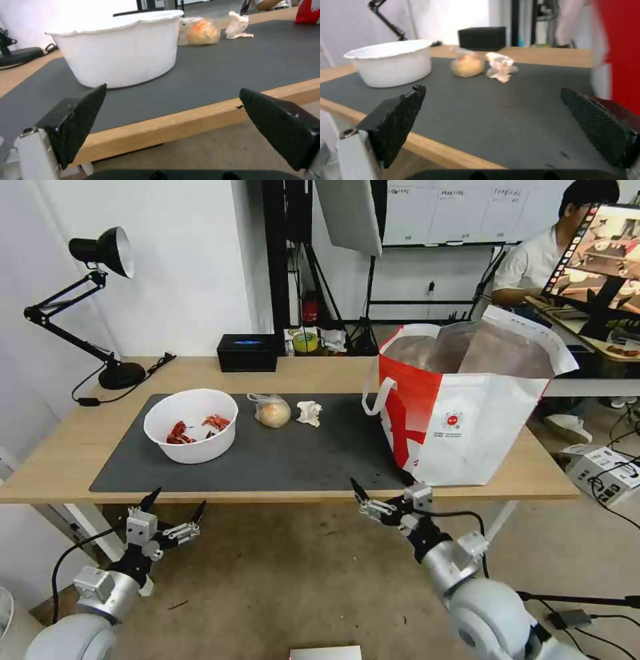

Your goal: Pick up the trash from the table and place it into the takeout bag.

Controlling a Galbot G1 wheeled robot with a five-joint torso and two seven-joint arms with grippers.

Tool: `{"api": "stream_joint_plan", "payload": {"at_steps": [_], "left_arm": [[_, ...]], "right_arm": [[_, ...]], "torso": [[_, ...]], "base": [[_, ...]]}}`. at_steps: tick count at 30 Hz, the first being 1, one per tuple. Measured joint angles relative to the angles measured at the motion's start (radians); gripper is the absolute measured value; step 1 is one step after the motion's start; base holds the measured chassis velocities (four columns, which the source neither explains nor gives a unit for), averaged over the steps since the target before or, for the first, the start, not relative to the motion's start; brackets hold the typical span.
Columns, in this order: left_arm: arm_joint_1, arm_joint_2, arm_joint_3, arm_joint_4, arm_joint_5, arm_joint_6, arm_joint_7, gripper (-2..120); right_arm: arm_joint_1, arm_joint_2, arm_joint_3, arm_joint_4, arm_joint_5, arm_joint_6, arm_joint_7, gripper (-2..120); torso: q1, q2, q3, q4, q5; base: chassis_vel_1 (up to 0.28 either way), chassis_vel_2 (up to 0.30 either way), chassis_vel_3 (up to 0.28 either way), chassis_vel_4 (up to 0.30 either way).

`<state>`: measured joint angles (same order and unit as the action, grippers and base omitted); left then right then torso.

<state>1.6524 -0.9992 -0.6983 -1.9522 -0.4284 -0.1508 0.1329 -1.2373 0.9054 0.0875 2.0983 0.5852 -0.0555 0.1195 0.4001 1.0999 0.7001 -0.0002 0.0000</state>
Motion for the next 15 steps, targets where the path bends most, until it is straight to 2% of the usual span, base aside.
{"api": "stream_joint_plan", "payload": {"at_steps": [2,3,5,6,9,13,15], "left_arm": [[0.000,-0.001,-0.005,0.000,0.000,-0.002,0.000,100],[0.000,-0.001,-0.005,0.000,0.000,-0.002,0.000,100],[0.002,-0.002,-0.009,0.000,0.001,-0.003,0.000,100],[0.002,-0.002,-0.009,0.000,0.001,-0.003,0.000,100],[0.001,-0.001,-0.011,-0.002,0.003,-0.003,0.000,100],[0.000,-0.001,-0.013,-0.004,0.005,-0.003,0.000,100],[-0.002,-0.001,-0.013,-0.004,0.007,-0.002,-0.001,100]], "right_arm": [[0.108,-0.009,-0.072,-0.035,0.035,-0.018,0.018,100],[0.108,-0.009,-0.072,-0.035,0.035,-0.018,0.018,100],[0.212,-0.005,-0.161,-0.082,0.063,-0.036,0.046,100],[0.212,-0.005,-0.161,-0.082,0.063,-0.036,0.046,100],[0.371,0.042,-0.290,-0.166,0.088,-0.066,0.106,100],[0.445,0.078,-0.344,-0.211,0.098,-0.094,0.153,100],[0.534,0.126,-0.399,-0.269,0.111,-0.134,0.218,100]], "torso": [[0.000,0.000,0.000,0.0002,-0.0001],[0.000,0.000,0.000,0.0002,-0.0001],[0.000,0.000,0.000,0.0003,0.0000],[0.000,0.000,0.000,0.0003,0.0000],[0.000,0.000,0.000,0.0003,0.0000],[0.000,0.000,0.000,0.0003,-0.0002],[0.000,0.000,0.000,0.0003,-0.0001]], "base": [[0.000,0.000,0.000,0.000],[0.000,0.000,0.000,0.000],[0.000,0.000,0.000,0.000],[0.000,0.000,0.000,0.000],[0.000,0.000,0.000,0.000],[0.000,0.000,0.000,0.000],[0.000,0.000,0.000,0.000]]}}
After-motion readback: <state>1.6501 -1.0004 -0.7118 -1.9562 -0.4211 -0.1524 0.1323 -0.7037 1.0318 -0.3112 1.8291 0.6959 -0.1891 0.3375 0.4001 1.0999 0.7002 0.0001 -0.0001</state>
